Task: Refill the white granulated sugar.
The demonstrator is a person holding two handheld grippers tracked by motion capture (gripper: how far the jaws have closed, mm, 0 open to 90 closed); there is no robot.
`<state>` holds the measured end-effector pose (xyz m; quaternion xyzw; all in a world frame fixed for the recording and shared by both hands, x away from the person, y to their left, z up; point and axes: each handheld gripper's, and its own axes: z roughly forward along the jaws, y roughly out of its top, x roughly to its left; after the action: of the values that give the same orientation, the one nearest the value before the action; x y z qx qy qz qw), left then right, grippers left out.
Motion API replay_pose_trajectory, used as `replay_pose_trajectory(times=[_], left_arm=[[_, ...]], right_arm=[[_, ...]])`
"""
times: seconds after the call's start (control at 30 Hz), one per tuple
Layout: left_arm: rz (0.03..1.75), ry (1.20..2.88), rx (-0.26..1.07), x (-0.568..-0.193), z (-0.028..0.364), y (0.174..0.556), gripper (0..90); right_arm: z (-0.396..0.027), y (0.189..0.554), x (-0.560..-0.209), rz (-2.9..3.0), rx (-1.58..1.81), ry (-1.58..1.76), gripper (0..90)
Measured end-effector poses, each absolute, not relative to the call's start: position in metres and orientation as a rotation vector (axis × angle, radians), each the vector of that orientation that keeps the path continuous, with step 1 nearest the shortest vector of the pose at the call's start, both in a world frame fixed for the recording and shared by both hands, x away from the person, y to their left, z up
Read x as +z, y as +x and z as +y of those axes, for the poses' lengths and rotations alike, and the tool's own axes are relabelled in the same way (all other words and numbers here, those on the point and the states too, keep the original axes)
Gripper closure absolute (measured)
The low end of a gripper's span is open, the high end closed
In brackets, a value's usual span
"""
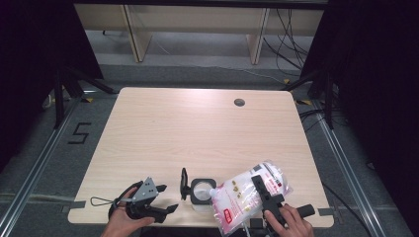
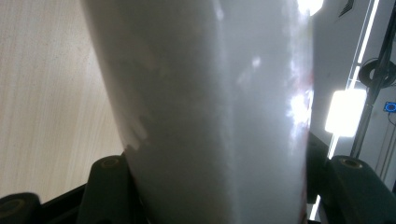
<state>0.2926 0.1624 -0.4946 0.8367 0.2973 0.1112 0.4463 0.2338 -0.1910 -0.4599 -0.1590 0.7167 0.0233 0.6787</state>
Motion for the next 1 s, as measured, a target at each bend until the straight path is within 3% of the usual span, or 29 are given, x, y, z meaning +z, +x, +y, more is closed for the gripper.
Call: replay_pose_trajectory(times=[1.0], left_arm=[[0.744,2.067,0.276,-0.4944,0.1626,0.2921,24.8]], right_arm=[[-0.1916,0.2331,-0.4594,1.611,0.055,-0.354,42.5]])
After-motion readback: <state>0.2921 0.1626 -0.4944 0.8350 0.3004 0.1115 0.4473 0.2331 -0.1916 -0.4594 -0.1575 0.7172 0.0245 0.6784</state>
